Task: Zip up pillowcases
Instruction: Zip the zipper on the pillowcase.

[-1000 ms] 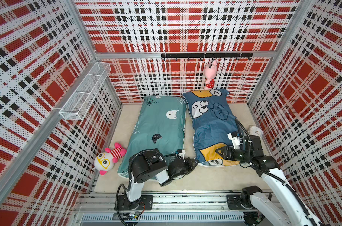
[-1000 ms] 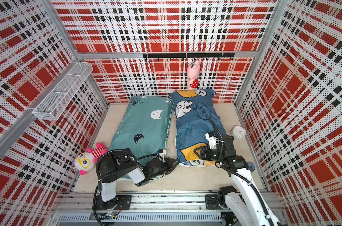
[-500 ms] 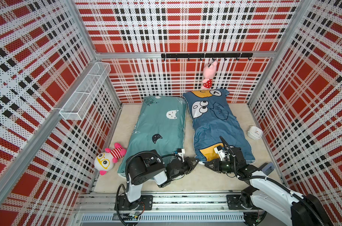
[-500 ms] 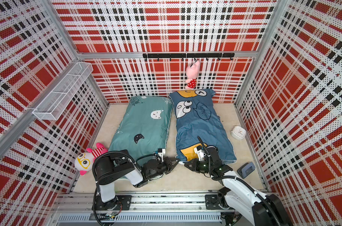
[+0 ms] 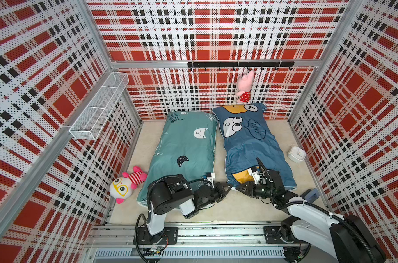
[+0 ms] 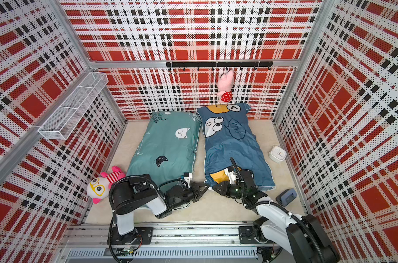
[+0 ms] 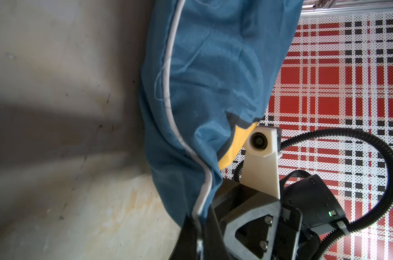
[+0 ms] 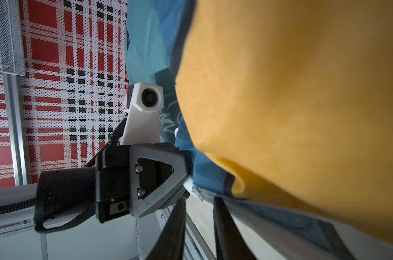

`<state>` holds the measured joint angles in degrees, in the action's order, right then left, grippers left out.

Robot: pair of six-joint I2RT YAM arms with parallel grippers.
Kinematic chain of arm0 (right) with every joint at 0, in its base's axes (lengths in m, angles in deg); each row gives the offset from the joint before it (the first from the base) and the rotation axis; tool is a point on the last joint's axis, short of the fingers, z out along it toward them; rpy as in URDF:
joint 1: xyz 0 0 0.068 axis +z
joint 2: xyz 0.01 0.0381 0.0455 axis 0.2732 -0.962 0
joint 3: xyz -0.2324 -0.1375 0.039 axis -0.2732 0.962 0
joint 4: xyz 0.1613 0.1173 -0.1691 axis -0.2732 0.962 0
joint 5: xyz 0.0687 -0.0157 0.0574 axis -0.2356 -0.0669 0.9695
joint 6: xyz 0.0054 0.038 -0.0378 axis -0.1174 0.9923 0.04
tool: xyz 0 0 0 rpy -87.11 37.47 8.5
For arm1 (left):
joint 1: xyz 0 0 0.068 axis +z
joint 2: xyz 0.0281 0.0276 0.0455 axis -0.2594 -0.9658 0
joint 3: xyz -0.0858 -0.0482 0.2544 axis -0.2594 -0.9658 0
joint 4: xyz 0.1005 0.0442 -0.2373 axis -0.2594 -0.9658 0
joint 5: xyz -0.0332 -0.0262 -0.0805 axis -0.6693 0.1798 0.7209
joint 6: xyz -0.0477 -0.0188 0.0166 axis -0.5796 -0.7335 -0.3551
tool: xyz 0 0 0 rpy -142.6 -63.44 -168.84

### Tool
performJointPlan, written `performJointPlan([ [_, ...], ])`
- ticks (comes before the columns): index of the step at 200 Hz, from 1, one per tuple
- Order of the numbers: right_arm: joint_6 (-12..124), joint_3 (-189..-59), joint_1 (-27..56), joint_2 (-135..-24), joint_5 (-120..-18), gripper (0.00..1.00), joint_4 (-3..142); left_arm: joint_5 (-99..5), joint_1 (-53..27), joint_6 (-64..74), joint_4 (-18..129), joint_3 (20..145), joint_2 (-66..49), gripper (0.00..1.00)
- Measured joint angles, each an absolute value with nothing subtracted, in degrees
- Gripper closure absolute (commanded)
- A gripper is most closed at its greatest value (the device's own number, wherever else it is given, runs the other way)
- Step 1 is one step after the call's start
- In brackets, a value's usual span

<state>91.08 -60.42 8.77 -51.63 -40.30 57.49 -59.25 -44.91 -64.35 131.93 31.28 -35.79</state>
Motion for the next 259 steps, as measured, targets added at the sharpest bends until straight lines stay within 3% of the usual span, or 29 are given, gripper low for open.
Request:
performJointPlan([
  [66,92.0,-60.4,8.8,-52.8,-40.2,0.82,55.5,-59.2,-44.9,-64.4,132.3,31.3,-36.1,1.00],
  [170,92.3,-60.4,9.8,-54.2,-39.8,0.78,54.1,-59.2,-44.9,-64.4,132.4,31.3,-36.5,1.00],
  [259,92.5,-60.4,10.6,-55.1,-40.1,0.89,52.9,-59.2,-45.0,-64.4,132.4,31.3,-36.6,1.00],
])
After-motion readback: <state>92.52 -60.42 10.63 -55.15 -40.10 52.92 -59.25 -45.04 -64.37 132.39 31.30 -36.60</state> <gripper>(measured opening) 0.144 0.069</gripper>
